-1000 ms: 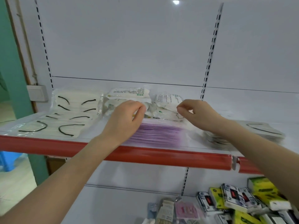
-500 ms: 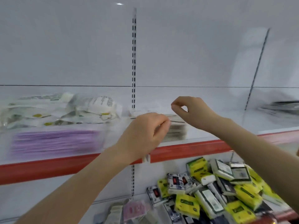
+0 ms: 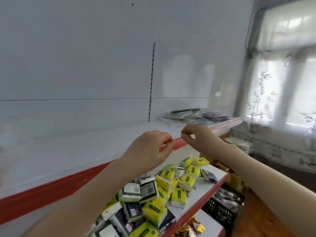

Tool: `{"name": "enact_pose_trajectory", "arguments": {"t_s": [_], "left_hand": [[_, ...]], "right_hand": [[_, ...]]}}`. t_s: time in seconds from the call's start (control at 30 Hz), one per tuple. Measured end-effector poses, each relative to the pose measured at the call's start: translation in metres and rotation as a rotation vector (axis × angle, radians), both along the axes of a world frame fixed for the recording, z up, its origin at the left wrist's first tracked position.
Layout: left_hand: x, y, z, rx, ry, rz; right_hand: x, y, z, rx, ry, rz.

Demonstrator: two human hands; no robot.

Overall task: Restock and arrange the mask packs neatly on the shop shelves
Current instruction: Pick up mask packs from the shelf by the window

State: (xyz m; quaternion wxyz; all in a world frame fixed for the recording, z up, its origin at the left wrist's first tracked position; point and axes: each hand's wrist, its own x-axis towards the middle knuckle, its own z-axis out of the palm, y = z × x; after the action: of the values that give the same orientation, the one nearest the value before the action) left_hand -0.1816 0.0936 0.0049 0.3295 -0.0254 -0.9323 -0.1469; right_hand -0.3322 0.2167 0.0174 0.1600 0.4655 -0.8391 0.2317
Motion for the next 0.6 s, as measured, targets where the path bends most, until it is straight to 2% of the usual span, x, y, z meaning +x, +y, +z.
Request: {"name": "enact_pose_trajectory", "arguments": {"t_s": [0.23, 0.6], "left_hand": [[-0.124, 0.012, 0.008, -0.078, -0.088, -0.031], [-0.287, -0.049, 0.05, -0.198, -0.077, 0.097]], "right_hand": [[-0.111, 0.049, -0.014, 0.001, -0.079, -0.193], [-0.292, -0.007, 0.007, -0.003, 0.038, -0.121]]}}
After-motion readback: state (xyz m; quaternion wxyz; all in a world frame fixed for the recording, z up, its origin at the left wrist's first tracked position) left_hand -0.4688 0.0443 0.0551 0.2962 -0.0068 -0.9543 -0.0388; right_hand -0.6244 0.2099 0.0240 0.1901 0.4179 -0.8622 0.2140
